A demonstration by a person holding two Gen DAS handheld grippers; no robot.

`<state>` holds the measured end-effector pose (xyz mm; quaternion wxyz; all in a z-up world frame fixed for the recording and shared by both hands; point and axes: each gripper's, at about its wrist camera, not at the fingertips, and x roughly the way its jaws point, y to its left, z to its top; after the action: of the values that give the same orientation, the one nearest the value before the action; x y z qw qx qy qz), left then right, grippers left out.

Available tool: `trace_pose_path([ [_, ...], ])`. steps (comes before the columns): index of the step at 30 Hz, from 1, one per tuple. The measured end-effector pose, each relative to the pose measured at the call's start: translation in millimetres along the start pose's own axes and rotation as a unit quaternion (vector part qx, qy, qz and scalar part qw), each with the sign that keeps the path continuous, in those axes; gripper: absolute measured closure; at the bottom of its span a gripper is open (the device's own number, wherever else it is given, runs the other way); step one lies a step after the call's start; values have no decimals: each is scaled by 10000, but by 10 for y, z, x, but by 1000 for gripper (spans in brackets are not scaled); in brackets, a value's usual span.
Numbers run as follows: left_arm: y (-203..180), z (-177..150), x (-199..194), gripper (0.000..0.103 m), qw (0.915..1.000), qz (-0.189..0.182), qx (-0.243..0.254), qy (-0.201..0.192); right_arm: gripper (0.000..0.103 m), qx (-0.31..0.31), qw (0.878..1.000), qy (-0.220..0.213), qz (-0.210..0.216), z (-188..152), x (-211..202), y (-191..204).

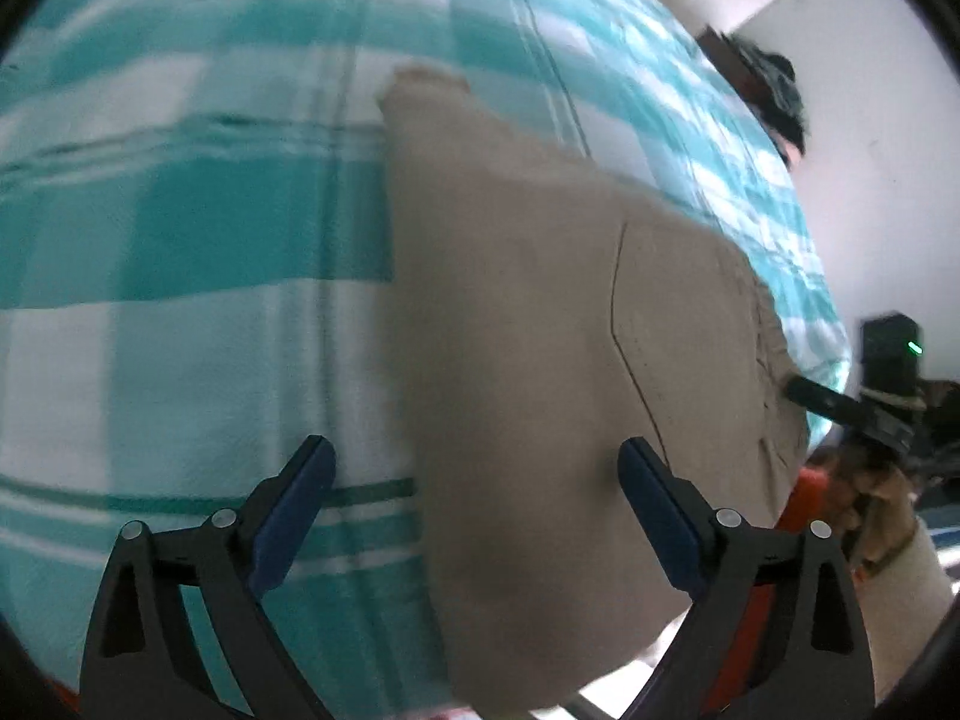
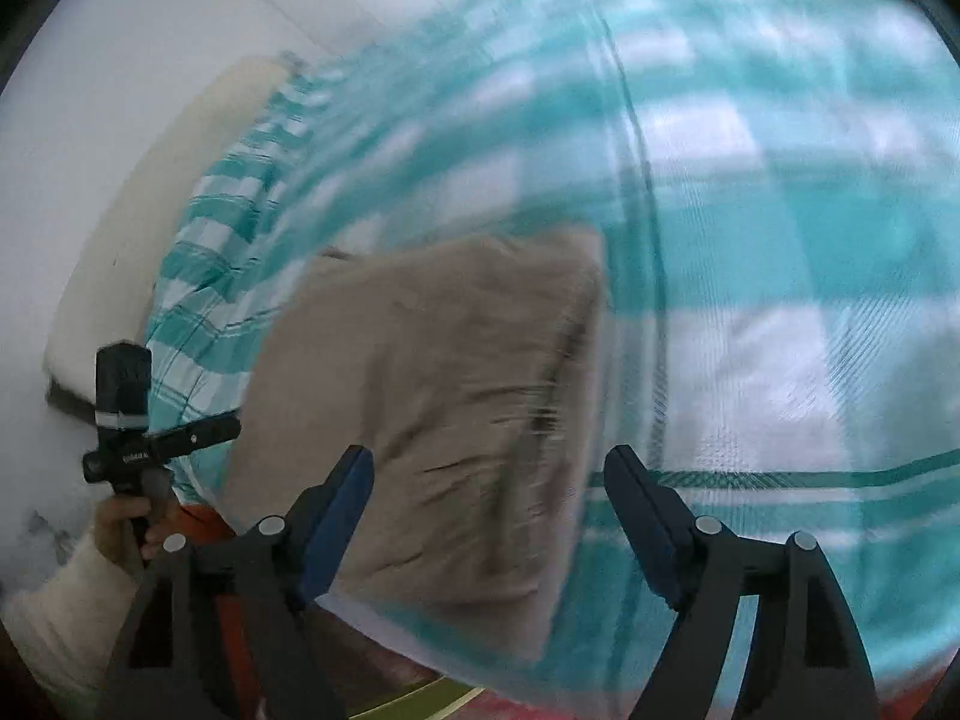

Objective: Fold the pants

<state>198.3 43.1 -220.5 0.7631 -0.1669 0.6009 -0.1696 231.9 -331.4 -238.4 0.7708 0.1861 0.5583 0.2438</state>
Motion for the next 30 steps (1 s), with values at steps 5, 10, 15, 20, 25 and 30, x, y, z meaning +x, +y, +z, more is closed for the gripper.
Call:
trace_pose_path([
  [5, -158, 56, 71, 57, 9994, -296, 161, 52, 49, 623, 9936, 451, 833, 127, 388, -248],
  [10, -251, 178, -335, 86, 9983, -445, 159, -332, 68, -22, 9970, 349, 692, 216, 186, 118],
  [15, -148, 780, -827, 86, 9946, -207, 172, -1000, 70, -742, 9948, 16, 700, 687, 22, 737],
  [20, -43, 1559, -1005, 78, 9796, 929, 638, -1662, 70, -1208, 9902, -331, 623, 1584, 315, 1160],
  [25, -48, 1779, -1092, 33, 9344, 2471, 1129, -2304, 31, -1573, 9855, -398, -499, 2283, 675, 1386],
  [30, -179, 1235, -1330, 6, 9065, 2798, 1429, -2821, 14, -2150, 9552, -757, -1887, 2142, 392, 1425],
])
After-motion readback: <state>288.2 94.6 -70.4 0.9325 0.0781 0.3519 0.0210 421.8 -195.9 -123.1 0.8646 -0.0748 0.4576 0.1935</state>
